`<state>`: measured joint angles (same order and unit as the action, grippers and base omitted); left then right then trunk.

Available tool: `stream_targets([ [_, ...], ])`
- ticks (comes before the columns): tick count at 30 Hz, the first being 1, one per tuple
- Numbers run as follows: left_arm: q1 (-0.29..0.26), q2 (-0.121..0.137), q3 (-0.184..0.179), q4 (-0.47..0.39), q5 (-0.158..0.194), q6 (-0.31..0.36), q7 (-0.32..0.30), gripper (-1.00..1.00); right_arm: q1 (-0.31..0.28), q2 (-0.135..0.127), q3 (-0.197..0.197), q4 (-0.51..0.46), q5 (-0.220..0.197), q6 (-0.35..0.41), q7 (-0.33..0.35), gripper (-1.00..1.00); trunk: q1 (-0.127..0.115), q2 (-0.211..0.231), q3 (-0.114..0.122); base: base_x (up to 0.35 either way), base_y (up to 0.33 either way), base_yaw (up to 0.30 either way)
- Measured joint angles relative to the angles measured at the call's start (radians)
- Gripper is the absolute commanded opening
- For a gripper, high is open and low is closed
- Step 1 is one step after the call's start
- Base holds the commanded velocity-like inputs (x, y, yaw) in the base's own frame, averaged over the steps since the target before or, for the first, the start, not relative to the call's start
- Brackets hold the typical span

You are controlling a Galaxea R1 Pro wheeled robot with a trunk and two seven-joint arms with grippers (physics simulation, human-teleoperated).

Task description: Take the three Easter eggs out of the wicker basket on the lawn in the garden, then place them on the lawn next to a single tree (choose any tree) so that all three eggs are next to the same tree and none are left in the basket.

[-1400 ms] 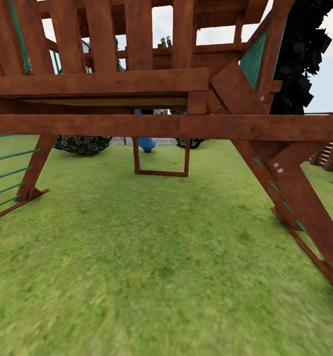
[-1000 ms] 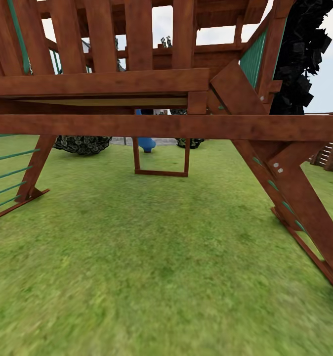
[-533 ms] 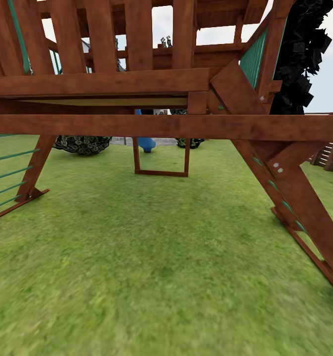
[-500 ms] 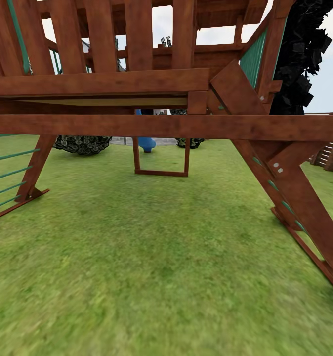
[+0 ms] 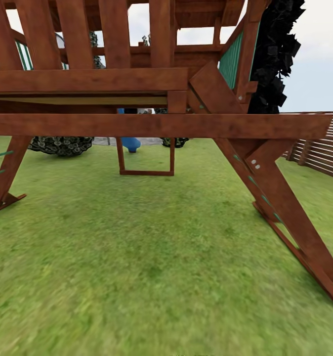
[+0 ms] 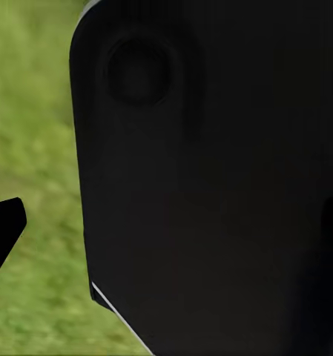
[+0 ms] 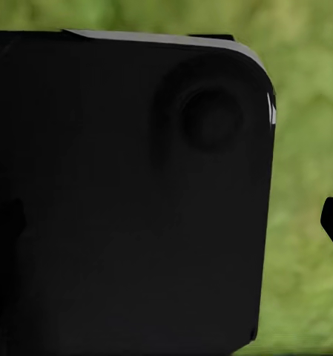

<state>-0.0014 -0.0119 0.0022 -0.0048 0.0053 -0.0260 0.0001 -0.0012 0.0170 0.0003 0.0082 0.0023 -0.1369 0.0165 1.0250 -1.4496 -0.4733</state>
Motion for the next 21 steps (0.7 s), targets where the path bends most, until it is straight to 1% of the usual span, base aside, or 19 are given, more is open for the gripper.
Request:
stream_targets([
  [5,0.000,0.004,0.001,0.000,-0.002,-0.049,0.000,1.00,0.000,-0.004,0.001,0.000,-0.001,0.000,0.000,1.00,0.000,0.000,-0.006,0.000,0.000,-0.187],
  [8,0.000,0.006,-0.001,0.000,-0.004,-0.103,0.000,1.00,0.000,-0.006,0.000,0.000,-0.001,-0.001,0.000,1.00,0.000,0.000,-0.010,0.000,0.000,-0.160],
  [10,0.000,0.009,-0.003,-0.001,-0.004,-0.126,0.001,1.00,0.000,-0.005,0.001,0.000,-0.003,-0.005,-0.001,1.00,0.000,0.000,-0.013,0.000,0.000,-0.156],
  [18,0.000,0.035,-0.003,-0.003,-0.005,-0.151,0.001,1.00,0.000,0.002,0.001,0.000,-0.005,-0.010,-0.002,1.00,0.000,0.000,-0.024,0.000,0.000,-0.155],
  [21,0.000,0.038,-0.007,-0.003,-0.006,-0.164,0.001,1.00,0.000,0.004,-0.004,0.000,-0.011,-0.008,-0.004,1.00,0.000,0.000,-0.028,0.000,0.000,-0.155],
])
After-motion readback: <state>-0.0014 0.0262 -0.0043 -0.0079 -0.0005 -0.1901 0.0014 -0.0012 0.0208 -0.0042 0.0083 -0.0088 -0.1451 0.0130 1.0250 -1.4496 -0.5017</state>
